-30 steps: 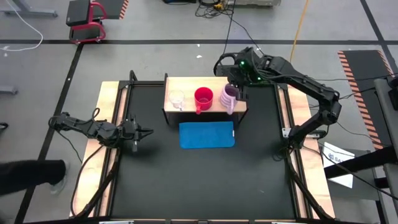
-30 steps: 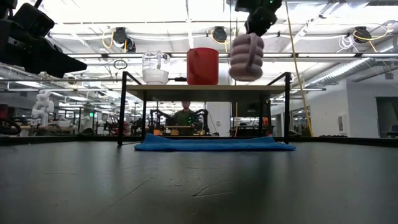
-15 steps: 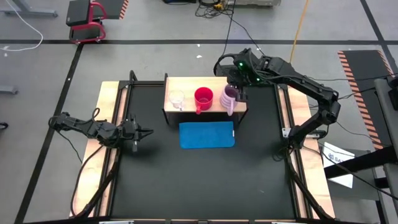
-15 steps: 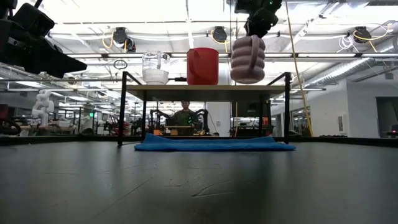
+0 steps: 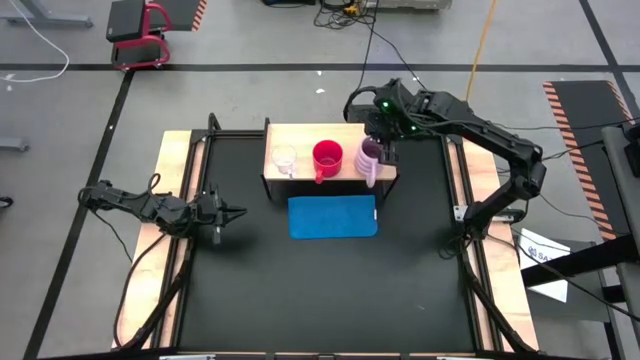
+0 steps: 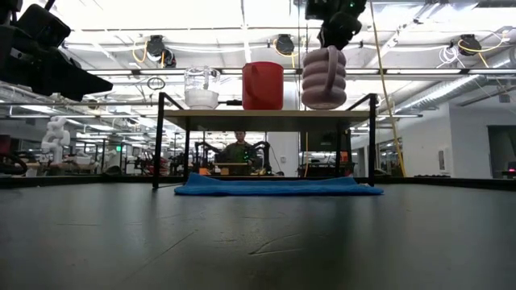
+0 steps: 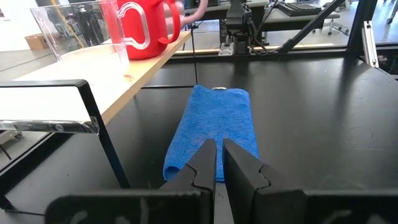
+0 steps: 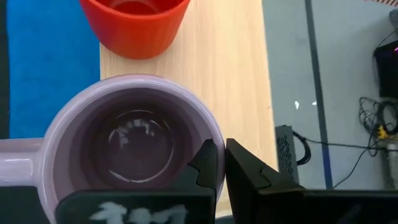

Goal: Stack small to large cups/mugs on shelf
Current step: Put the purple mug on the shelf

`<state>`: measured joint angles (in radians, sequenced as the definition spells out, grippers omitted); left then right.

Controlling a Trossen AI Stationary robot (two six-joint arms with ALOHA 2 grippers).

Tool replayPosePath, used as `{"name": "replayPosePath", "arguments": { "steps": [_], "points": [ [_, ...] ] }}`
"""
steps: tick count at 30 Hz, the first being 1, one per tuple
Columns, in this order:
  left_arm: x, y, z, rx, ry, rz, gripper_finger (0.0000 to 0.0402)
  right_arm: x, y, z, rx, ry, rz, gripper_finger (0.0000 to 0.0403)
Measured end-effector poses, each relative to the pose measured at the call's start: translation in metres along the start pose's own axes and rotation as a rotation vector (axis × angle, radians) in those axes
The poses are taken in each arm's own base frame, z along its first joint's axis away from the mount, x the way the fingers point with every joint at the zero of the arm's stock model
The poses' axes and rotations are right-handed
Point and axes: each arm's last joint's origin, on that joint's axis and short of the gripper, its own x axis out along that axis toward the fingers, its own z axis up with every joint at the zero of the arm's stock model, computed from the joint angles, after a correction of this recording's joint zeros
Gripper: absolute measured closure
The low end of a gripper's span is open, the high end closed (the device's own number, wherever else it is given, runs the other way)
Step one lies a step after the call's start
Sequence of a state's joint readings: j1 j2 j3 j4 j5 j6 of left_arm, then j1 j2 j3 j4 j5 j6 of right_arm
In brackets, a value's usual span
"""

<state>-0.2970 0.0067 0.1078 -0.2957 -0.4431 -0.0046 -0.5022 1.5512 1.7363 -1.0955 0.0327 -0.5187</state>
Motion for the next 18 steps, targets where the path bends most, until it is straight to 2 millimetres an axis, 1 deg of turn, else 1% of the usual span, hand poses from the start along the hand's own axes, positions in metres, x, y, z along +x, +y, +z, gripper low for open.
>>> {"name": "replayPosePath", "arguments": {
  "steps": [6, 18],
  "points": [
    [0.0, 0.0, 0.0, 0.0, 0.0, -0.002, 0.0371, 0.014, 0.0, 0.002, -0.001, 0.032, 0.019, 0.0399],
    [0.0, -0.001, -0.001, 0.007, 0.008, -0.025, 0.0371, 0.019, -0.001, 0.005, -0.003, 0.026, 0.02, 0.0399]
  ]
}}
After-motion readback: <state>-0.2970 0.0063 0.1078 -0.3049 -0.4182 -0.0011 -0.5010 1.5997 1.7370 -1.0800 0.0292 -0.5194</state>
